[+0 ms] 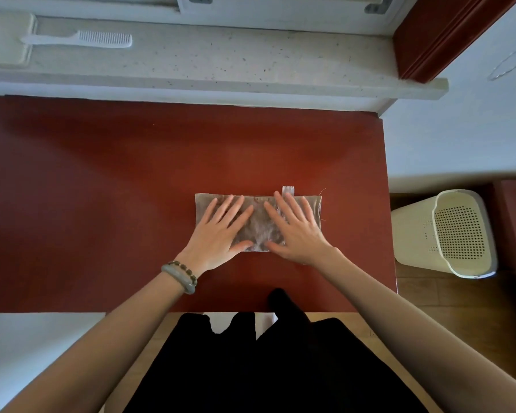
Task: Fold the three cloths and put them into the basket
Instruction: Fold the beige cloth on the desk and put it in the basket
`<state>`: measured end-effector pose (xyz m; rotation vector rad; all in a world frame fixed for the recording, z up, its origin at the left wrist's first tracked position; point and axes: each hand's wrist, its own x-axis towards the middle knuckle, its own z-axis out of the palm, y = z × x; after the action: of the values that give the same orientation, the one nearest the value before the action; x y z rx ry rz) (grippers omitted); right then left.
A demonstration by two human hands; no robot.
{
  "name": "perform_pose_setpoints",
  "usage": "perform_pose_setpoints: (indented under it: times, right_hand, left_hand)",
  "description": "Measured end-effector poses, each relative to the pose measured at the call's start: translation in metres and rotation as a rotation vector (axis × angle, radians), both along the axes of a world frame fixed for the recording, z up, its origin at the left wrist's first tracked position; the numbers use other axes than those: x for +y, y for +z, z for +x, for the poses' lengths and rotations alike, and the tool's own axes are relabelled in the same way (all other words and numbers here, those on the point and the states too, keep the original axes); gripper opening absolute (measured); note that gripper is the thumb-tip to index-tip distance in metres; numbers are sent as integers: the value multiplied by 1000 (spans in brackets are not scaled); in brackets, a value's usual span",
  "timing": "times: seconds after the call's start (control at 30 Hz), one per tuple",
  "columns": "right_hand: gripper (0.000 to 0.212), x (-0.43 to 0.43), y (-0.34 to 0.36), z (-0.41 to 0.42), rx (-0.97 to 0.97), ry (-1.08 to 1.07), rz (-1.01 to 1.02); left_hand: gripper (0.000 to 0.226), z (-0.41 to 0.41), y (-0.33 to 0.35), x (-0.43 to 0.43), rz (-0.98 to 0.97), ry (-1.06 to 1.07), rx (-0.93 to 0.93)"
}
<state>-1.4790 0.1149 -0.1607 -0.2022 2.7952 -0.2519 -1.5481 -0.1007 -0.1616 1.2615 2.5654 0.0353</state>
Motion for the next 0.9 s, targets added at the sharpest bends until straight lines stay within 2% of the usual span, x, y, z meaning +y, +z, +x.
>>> perform_pose_setpoints:
  times: [0.2, 0.27, 0.4, 0.5, 0.57, 0.7, 0.9]
  right_hand:
    - [86, 55, 6, 29, -27, -150, 63]
    - [87, 56, 8, 29, -27, -155, 62]
    - [86, 27, 19, 11, 36, -100, -4]
    - [85, 0, 22, -3, 57, -72, -55]
    - [87, -14, 21, -11, 49, -65, -59]
    - [94, -22, 13, -18, -12, -67, -51]
    - [100, -22, 10, -20, -58, -95, -55]
  left_hand:
    - [79, -6, -1, -28, -29, 102, 4]
    - [78, -4, 2, -27, 25, 159, -3]
    - [73, 3, 12, -28, 324, 536, -218]
    - [70, 13, 17, -27, 394, 795, -315]
    - [64, 15, 16, -25, 416, 858, -368]
    - [48, 16, 18, -19, 581, 969, -420]
    - [60, 2, 21, -11, 673, 1351, -604]
